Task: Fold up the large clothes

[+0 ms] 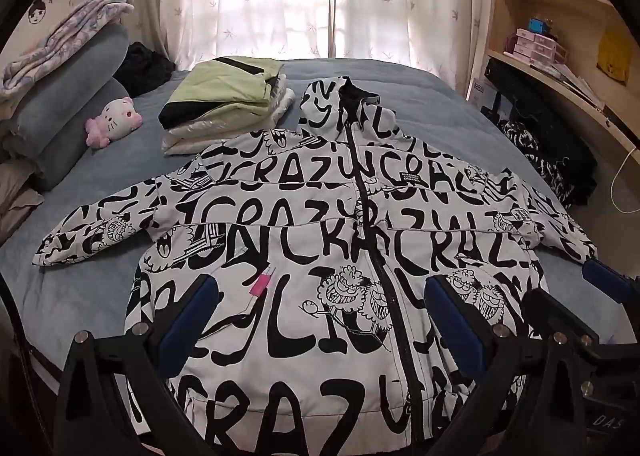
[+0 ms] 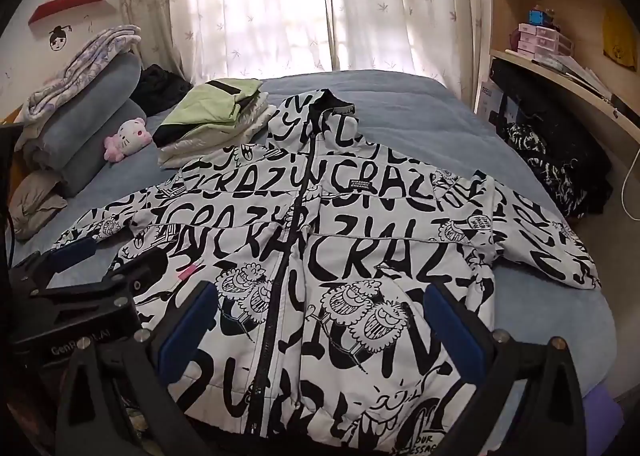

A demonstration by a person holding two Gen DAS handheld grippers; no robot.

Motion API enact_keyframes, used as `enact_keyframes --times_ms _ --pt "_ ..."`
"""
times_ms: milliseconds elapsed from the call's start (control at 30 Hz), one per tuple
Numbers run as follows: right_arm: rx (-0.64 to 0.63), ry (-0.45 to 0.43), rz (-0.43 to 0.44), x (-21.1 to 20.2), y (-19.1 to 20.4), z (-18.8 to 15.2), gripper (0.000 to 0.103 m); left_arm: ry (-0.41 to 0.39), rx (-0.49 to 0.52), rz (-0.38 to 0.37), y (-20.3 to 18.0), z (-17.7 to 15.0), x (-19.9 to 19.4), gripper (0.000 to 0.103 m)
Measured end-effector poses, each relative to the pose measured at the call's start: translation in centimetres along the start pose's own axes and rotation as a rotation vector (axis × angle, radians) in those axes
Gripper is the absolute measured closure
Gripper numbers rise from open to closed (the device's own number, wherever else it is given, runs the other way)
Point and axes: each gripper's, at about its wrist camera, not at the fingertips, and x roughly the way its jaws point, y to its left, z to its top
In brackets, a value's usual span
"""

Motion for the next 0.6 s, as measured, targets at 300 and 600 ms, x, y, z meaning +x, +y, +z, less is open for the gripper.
enact_keyframes --times_ms 300,600 --pt "0.025 0.013 0.002 0.38 -0.51 -0.38 0.0 0.005 0.002 0.001 -0.07 -0.05 0.03 0.001" --pt "0.048 0.04 0.005 0.94 -0.82 -0.6 0.0 0.003 0.005 -0.001 -0.04 -0.31 -0.01 0.001"
